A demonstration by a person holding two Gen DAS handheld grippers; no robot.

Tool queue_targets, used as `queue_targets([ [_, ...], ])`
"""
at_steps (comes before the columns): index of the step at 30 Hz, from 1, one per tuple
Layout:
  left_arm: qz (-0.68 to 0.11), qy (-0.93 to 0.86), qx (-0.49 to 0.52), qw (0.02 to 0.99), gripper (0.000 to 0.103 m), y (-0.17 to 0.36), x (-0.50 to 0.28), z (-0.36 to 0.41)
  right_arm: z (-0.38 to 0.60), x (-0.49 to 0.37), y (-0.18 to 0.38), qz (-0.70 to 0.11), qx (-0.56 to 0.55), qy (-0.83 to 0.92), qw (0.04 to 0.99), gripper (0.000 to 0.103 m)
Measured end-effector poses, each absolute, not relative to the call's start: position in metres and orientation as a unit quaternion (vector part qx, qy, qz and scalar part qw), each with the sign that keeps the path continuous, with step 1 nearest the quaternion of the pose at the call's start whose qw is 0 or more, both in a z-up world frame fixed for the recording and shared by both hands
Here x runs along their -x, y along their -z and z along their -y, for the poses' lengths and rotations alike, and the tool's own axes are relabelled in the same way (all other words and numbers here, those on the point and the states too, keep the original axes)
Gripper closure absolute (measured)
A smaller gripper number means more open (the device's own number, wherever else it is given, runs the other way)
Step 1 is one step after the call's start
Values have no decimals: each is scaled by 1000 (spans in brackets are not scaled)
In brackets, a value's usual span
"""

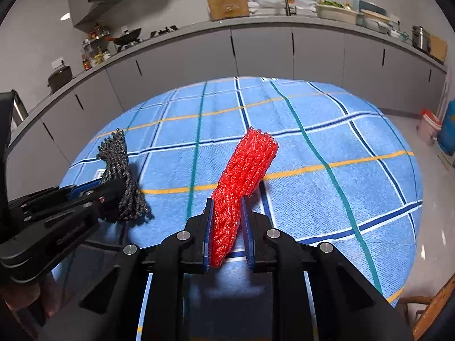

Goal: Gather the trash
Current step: 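Grasp the red mesh net with the right tool while the left tool grasps the black mesh net, then carry the black and red mesh nets over the teal bucket with both tools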

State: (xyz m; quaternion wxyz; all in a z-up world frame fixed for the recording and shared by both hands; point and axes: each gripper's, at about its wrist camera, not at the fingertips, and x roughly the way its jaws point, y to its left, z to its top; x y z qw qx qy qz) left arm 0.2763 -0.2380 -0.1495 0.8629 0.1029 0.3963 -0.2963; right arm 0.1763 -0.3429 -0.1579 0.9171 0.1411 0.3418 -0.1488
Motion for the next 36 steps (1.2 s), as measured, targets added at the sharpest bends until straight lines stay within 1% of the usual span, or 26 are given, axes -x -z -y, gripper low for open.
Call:
queue_targets([
  [9,-371,267,-100,884,86,126,-247,198,310,-167,135,-320,-119,111,933,84],
  [21,-362,227,-93,899,86,115,-222,150,268,-161,120,-307,-95,61,945,84],
  [36,-356,180,-74,914,86,106,-208,89,213,-163,111,-303,-66,-3,951,84],
])
